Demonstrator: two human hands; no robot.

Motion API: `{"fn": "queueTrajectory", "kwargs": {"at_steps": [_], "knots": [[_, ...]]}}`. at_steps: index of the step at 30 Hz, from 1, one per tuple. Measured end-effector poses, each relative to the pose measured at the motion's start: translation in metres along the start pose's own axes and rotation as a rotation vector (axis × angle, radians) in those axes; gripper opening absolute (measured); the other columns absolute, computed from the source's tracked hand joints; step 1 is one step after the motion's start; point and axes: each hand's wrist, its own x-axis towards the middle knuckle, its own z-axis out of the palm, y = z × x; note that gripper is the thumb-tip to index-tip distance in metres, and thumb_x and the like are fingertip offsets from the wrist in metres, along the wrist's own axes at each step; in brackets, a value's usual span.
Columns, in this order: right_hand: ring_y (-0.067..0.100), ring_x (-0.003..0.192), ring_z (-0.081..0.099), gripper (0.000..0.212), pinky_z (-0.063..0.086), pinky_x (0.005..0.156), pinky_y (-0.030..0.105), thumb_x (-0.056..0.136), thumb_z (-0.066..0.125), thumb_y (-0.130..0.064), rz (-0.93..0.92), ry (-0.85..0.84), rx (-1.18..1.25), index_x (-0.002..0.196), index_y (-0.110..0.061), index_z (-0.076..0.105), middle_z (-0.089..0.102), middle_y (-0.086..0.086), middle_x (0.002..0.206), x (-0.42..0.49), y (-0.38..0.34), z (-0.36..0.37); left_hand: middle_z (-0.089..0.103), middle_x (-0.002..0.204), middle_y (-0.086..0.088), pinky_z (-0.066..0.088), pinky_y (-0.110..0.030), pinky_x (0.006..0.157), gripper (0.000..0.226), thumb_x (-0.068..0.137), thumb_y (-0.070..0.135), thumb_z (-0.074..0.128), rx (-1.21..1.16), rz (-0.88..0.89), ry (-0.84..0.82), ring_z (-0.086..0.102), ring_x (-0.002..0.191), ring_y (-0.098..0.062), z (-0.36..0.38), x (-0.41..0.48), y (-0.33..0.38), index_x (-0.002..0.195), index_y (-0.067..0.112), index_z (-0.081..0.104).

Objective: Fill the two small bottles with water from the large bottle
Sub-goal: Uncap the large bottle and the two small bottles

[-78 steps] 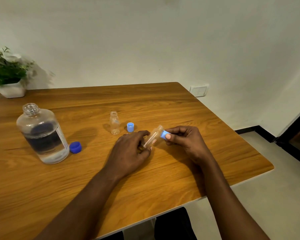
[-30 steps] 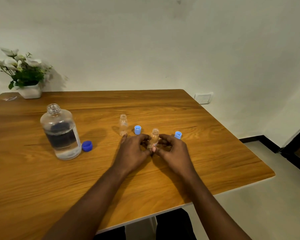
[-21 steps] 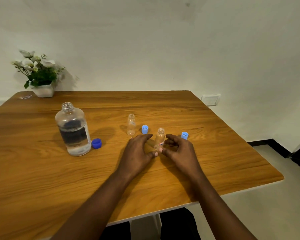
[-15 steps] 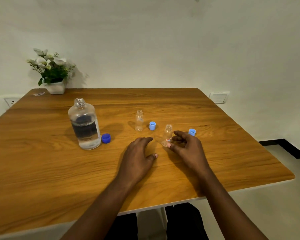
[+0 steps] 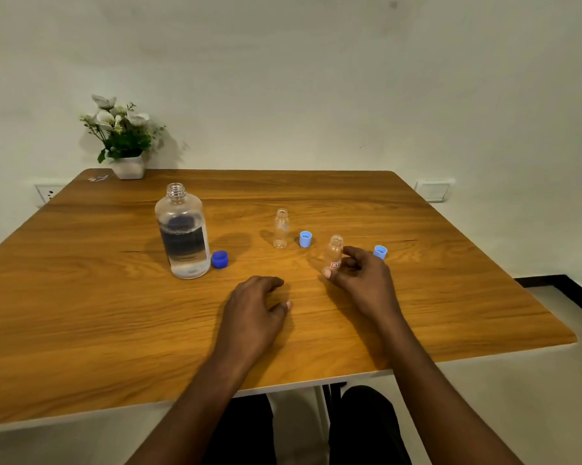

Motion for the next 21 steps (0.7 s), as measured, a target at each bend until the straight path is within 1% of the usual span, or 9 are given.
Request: {"fn": "queueTrajectory", "kwargs": {"at_steps": [4, 6, 10, 15, 18, 21], "knots": [[0.008, 0.097, 0.061, 0.055, 0.052, 0.088, 0.029, 0.075, 0.08, -0.024, -0.002, 0.025, -0.035, 0.126, -0.016, 0.062, 0.07, 0.002, 0.113, 0.001, 0.0, 0.005, 0.063, 0.122, 0.006, 0.045, -0.029, 0.099, 0.041, 0.083, 0.028, 0.073, -0.003, -0.011, -0.003, 0.056, 0.114, -0.01, 0.0, 0.0, 0.001, 0.122, 0.021, 0.063], [0.009, 0.097, 0.063, 0.05, 0.051, 0.084, 0.026, 0.076, 0.08, -0.023, -0.002, 0.032, -0.043, 0.122, -0.014, 0.064, 0.07, -0.001, 0.107, 0.0, -0.001, 0.007, 0.062, 0.122, 0.006, 0.045, -0.028, 0.099, 0.041, 0.083, 0.028, 0.073, -0.001, -0.013, -0.003, 0.056, 0.114, -0.01, -0.001, 0.0, 0.001, 0.122, 0.021, 0.063], [0.009, 0.093, 0.064, 0.044, 0.054, 0.085, 0.029, 0.075, 0.08, -0.021, -0.02, 0.032, 0.008, 0.117, -0.013, 0.067, 0.069, -0.003, 0.098, -0.005, -0.006, 0.015, 0.063, 0.122, 0.005, 0.046, -0.03, 0.099, 0.041, 0.083, 0.027, 0.073, -0.005, -0.021, 0.003, 0.056, 0.113, -0.011, -0.002, 0.001, 0.001, 0.122, 0.021, 0.064], [0.006, 0.085, 0.064, 0.036, 0.049, 0.076, 0.021, 0.074, 0.081, -0.019, -0.055, -0.012, 0.072, 0.108, -0.016, 0.069, 0.067, -0.006, 0.087, -0.011, -0.021, 0.037, 0.064, 0.12, 0.004, 0.047, -0.031, 0.098, 0.04, 0.083, 0.026, 0.073, -0.024, -0.037, 0.014, 0.057, 0.112, -0.011, -0.006, -0.001, 0.001, 0.121, 0.02, 0.065], [0.001, 0.085, 0.062, 0.035, 0.047, 0.075, 0.016, 0.075, 0.08, -0.019, -0.075, -0.054, 0.09, 0.108, -0.018, 0.069, 0.066, -0.009, 0.088, -0.014, -0.032, 0.052, 0.064, 0.119, 0.004, 0.047, -0.03, 0.097, 0.039, 0.083, 0.026, 0.073, -0.027, -0.058, 0.029, 0.057, 0.112, -0.011, -0.012, -0.003, -0.003, 0.121, 0.02, 0.065], [0.003, 0.087, 0.063, 0.036, 0.05, 0.078, 0.02, 0.075, 0.08, -0.021, -0.107, -0.097, 0.084, 0.109, -0.018, 0.069, 0.066, -0.009, 0.09, -0.016, -0.043, 0.068, 0.064, 0.12, 0.005, 0.046, -0.026, 0.096, 0.039, 0.084, 0.025, 0.072, -0.028, -0.085, 0.058, 0.057, 0.112, -0.01, -0.02, -0.004, -0.01, 0.122, 0.02, 0.065]]}}
